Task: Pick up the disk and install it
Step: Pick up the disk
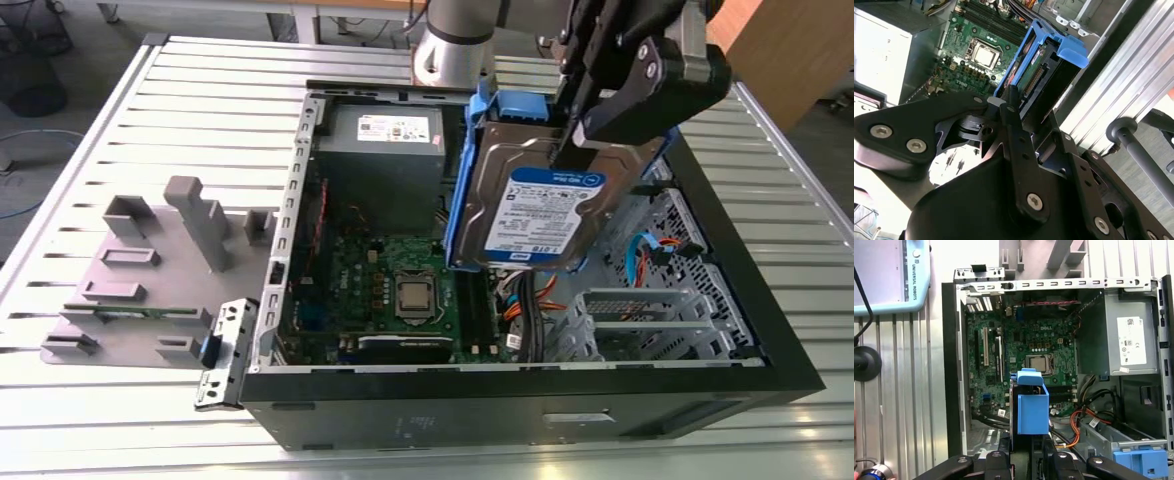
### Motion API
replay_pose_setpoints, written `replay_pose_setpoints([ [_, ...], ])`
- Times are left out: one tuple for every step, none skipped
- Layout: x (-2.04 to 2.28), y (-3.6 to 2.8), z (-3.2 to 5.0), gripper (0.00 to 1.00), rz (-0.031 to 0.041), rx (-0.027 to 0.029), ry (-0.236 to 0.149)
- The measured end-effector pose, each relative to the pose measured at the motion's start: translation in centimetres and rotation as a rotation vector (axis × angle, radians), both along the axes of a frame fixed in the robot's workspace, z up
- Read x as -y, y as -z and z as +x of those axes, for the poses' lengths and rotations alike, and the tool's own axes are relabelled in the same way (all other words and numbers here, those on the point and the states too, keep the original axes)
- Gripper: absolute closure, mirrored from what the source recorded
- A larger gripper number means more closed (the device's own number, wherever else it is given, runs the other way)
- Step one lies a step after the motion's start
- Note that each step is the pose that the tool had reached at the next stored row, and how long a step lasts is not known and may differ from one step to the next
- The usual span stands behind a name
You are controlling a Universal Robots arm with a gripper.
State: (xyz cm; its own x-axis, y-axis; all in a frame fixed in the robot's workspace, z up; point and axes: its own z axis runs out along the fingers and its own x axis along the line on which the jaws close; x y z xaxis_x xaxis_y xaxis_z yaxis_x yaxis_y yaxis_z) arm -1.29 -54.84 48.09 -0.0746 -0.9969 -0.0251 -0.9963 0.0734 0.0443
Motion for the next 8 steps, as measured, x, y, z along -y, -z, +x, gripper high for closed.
replay_pose_setpoints([
  [0.21,-0.01,0.0,0.65,-0.0001,0.0,0.0],
  [0.43,-0.01,0.0,0.65,-0.0003,0.0,0.0],
  [0.64,0.0,0.0,0.65,-0.0002,0.0,0.0],
  [0.84,0.0,0.0,0.65,-0.0002,0.0,0.0],
  [1.03,0.0,0.0,0.65,-0.0003,0.0,0.0],
  [1.14,0.0,-0.01,0.65,-0.0004,0.0,0.0],
  [1.23,0.0,-0.01,0.65,-0.0004,0.0,0.0],
  [1.28,-0.01,-0.01,0.65,-0.0006,0.0,0.0],
])
